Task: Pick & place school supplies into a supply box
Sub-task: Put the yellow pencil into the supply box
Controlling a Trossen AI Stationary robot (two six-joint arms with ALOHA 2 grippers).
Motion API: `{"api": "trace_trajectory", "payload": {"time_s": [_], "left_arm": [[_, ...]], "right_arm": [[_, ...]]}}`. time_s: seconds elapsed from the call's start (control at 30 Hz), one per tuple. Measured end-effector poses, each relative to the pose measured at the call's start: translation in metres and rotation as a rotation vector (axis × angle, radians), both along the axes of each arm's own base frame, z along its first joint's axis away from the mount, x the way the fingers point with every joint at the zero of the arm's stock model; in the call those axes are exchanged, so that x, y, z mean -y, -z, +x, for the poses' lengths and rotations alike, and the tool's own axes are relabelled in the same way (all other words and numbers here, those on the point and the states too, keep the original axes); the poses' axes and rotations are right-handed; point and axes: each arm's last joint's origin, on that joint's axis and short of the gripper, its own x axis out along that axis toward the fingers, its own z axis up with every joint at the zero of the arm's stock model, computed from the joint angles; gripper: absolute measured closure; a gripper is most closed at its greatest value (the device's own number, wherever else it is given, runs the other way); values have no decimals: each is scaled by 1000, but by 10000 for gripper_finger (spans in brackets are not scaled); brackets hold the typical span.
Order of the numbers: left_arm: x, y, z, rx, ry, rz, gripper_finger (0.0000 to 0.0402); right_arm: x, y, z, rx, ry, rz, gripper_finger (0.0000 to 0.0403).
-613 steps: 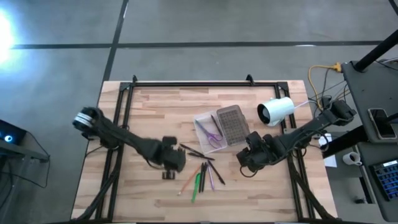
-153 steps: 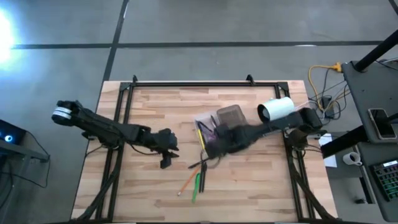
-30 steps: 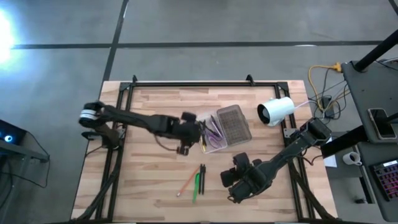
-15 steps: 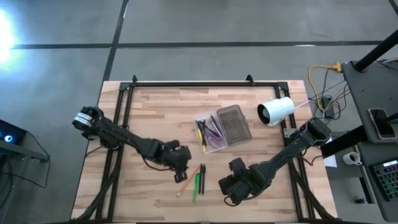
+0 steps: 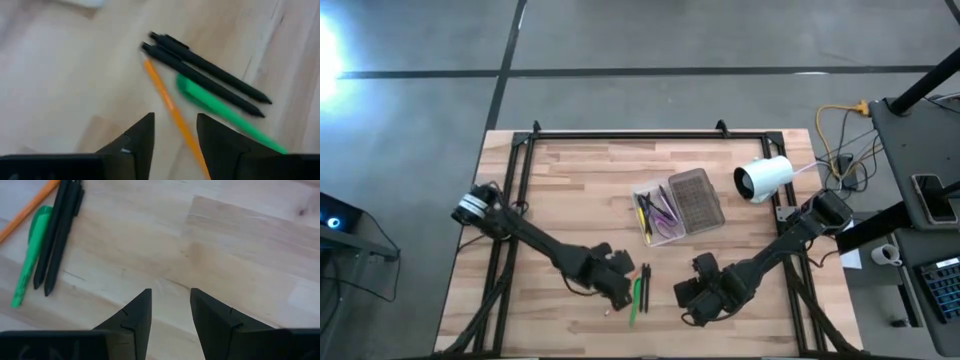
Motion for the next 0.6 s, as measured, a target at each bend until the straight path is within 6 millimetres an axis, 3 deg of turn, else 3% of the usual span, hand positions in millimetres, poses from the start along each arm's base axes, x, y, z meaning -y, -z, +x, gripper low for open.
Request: {"api": "trace_trajectory", "payload": {"time_s": [0.17,0.37,0.6], "left_arm": [[10,16,15,-98,-91,-1,302],[25,28,26,-144,-53,-35,307],[23,39,26,-171,-60,-16,308]], "right_arm": [[0,1,0,-3,-10,-5,275],[0,1,-1,-1,-34,-16,275],[-1,1,0,6,-39,-14,275]]}}
